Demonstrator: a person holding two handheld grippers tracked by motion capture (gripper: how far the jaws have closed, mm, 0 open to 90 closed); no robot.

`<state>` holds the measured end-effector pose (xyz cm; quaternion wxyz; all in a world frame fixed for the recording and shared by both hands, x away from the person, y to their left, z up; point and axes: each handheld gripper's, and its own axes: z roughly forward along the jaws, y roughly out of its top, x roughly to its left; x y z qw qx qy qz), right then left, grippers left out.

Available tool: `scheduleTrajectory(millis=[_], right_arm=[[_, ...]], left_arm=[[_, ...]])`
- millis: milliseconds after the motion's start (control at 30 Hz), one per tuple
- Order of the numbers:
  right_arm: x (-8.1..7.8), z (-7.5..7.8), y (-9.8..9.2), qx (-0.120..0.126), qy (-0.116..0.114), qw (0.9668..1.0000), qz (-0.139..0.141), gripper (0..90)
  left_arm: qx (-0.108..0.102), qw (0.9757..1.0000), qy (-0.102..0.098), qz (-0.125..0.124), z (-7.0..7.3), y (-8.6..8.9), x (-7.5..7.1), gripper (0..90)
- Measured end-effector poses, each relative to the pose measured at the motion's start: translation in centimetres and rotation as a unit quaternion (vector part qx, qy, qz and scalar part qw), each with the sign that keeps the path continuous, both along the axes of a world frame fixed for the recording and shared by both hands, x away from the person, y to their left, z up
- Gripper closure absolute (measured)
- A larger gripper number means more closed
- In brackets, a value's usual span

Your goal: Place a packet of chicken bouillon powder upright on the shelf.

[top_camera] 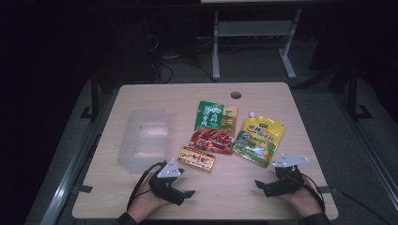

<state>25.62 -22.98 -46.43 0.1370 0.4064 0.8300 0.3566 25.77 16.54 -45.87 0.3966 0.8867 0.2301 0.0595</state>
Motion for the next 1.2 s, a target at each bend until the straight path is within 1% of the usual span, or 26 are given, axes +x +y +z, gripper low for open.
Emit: scheduleTrajectory(millis=[100, 167, 233, 300, 367, 400, 467, 500, 533, 567, 600, 633, 700, 767, 800, 867, 900, 933, 967, 1000, 1033, 1133, 1167, 1200], right_arm=[[0.1, 0.1, 0.0, 0.000, 0.003, 1.0000, 0.004, 0.3], [0.2, 0.4, 0.0, -0.003, 0.005, 1.0000, 0.008, 1.4], [0.5, 0.7, -0.1, -0.005, 0.000, 0.9999, 0.016, 8.9], [0.9, 1.0, -0.2, -0.002, -0.001, 0.9998, 0.019, 13.7], [1.4, 1.2, -0.2, 0.001, 0.001, 0.9999, 0.016, 15.1], [1.7, 1.3, -0.3, 0.002, 0.003, 0.9999, 0.017, 17.2], [2.3, 1.6, -0.3, 0.007, 0.005, 0.9998, 0.020, 22.9], [2.5, 1.7, -0.4, 0.011, 0.008, 0.9997, 0.019, 25.8], [2.7, 1.8, -0.5, 0.015, 0.007, 0.9997, 0.020, 29.1], [2.9, 2.1, -0.5, 0.013, 0.009, 0.9997, 0.018, 32.7], [3.2, 2.3, -0.6, 0.010, 0.001, 0.9998, 0.018, 36.3], [3.4, 2.6, -0.7, 0.010, -0.002, 0.9999, 0.012, 42.2], [4.0, 3.1, -0.8, 0.019, -0.004, 0.9998, 0.007, 51.8], [4.7, 3.4, -1.0, 0.015, -0.008, 0.9998, 0.008, 60.1], [5.2, 3.5, -1.2, 0.017, -0.012, 0.9997, 0.011, 64.1], [6.2, 3.6, -1.4, 0.016, -0.008, 0.9998, 0.006, 70.6], [6.6, 3.7, -1.5, 0.014, -0.006, 0.9999, 0.005, 74.2], [7.0, 3.7, -1.5, 0.019, -0.004, 0.9998, 0.000, 77.6], [7.6, 3.7, -1.6, 0.022, -0.006, 0.9997, -0.001, 80.3], [7.9, 3.8, -1.6, 0.021, 0.000, 0.9998, -0.005, 82.6], [8.3, 3.8, -1.6, 0.018, -0.003, 0.9998, -0.004, 84.5], [9.3, 3.7, -1.3, 0.021, -0.005, 0.9998, -0.005, 89.6], [9.7, 3.5, -1.3, 0.025, -0.005, 0.9997, -0.004, 89.8], [10.1, 3.3, -1.1, 0.020, -0.005, 0.9998, -0.001, 89.8]], left_arm=[[-0.001, 1.0000, 0.005, 0.001, 0.0, 0.0, 0.0, 13.0], [0.002, 1.0000, 0.004, 0.000, 0.0, 0.0, 0.0, 13.0], [0.004, 1.0000, 0.005, 0.001, 0.0, 0.0, -0.1, 13.0], [0.004, 1.0000, 0.004, 0.002, 0.2, 0.1, 0.0, 13.0], [-0.001, 1.0000, 0.004, 0.005, 0.3, 0.0, 0.1, 13.1], [0.001, 1.0000, 0.005, 0.006, 0.3, 0.0, 0.1, 13.1], [0.006, 1.0000, 0.003, 0.006, 0.2, 0.1, 0.1, 13.1], [0.006, 1.0000, 0.003, 0.007, 0.3, 0.1, 0.1, 13.0], [0.001, 1.0000, 0.002, 0.007, 0.2, 0.2, 0.0, 13.1], [0.001, 1.0000, 0.003, 0.008, 0.2, 0.2, -0.1, 13.0], [0.005, 1.0000, -0.001, 0.004, 0.3, 0.3, -0.1, 13.0], [0.001, 1.0000, 0.001, 0.006, 0.3, 0.4, -0.2, 13.0], [-0.002, 1.0000, -0.004, 0.005, 0.4, 0.4, -0.2, 13.0], [0.001, 1.0000, -0.006, 0.001, 0.5, 0.5, -0.3, 13.1], [0.002, 1.0000, -0.006, 0.001, 0.5, 0.5, -0.3, 13.0], [0.004, 1.0000, -0.005, 0.002, 0.5, 0.4, -0.2, 13.1], [0.000, 1.0000, -0.002, 0.005, 0.4, 0.4, -0.2, 13.1], [0.000, 1.0000, -0.001, 0.005, 0.4, 0.4, -0.2, 13.0], [0.000, 1.0000, 0.000, 0.005, 0.4, 0.4, -0.2, 13.1], [0.000, 1.0000, 0.000, 0.005, 0.4, 0.4, -0.1, 13.0], [0.000, 1.0000, 0.000, 0.005, 0.4, 0.3, -0.2, 13.1], [0.000, 1.0000, 0.000, 0.004, 0.3, 0.3, -0.2, 13.1], [0.000, 1.0000, 0.001, 0.005, 0.3, 0.3, -0.2, 13.1], [-0.002, 1.0000, 0.002, 0.005, 0.4, 0.3, -0.2, 13.1]])
